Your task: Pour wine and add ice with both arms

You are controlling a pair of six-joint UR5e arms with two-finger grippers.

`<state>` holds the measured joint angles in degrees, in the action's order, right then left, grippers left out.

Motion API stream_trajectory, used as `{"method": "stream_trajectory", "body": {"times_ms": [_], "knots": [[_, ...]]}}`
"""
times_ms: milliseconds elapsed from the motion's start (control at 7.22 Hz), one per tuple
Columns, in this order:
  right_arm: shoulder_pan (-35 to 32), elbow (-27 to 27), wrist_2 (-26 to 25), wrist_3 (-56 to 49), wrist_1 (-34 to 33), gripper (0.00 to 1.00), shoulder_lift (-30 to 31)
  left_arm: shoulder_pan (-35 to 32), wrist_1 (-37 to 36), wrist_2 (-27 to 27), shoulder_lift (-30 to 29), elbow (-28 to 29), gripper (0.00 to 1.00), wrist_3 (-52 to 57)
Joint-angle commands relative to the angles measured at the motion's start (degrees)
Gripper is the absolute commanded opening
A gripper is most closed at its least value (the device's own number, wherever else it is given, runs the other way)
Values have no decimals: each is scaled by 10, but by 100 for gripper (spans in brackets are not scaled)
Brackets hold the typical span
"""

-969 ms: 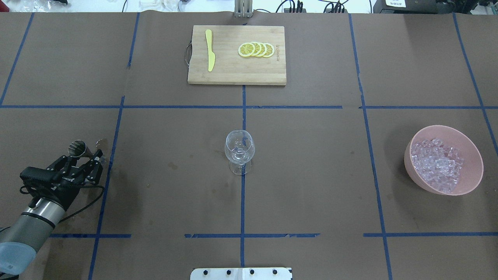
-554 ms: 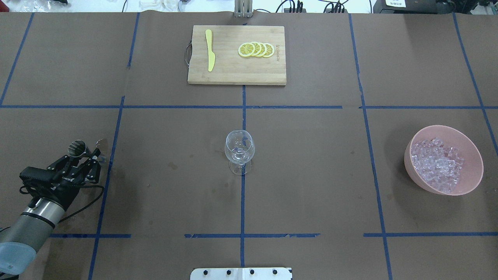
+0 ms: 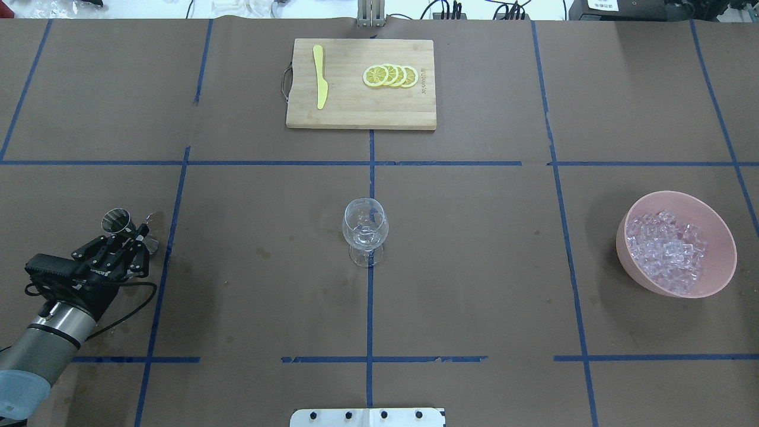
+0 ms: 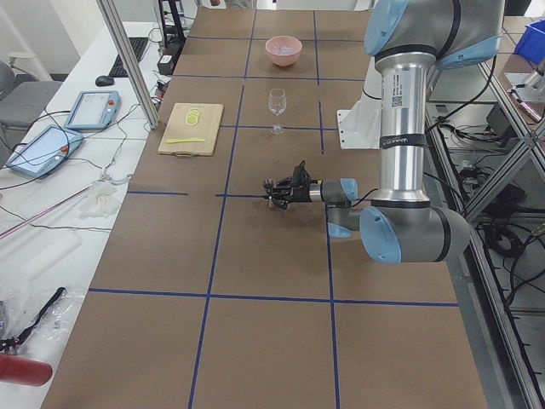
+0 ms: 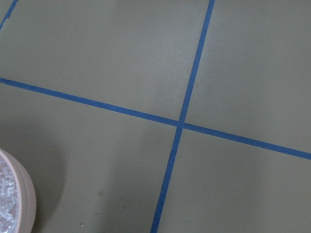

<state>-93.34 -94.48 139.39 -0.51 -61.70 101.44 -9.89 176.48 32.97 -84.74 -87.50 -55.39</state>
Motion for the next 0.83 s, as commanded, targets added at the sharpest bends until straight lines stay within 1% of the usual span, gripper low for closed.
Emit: {"method": "stream_trajectory", "body": {"times_ms": [0, 277, 415, 554, 692], "knots": [[0, 0, -1, 0, 0, 100, 0, 0, 33, 1, 2, -3, 0, 78], [0, 0, 0, 1, 0, 100, 0, 0, 111, 9, -8, -17, 0, 198], [0, 0, 0, 0, 0, 100, 0, -1, 122, 26, -29, -41, 0, 238], [0, 0, -1, 0, 0, 100, 0, 0, 123, 42, -32, -45, 0, 241], [0, 0, -1, 0, 0, 100, 0, 0, 116, 57, -60, -49, 0, 259]]}}
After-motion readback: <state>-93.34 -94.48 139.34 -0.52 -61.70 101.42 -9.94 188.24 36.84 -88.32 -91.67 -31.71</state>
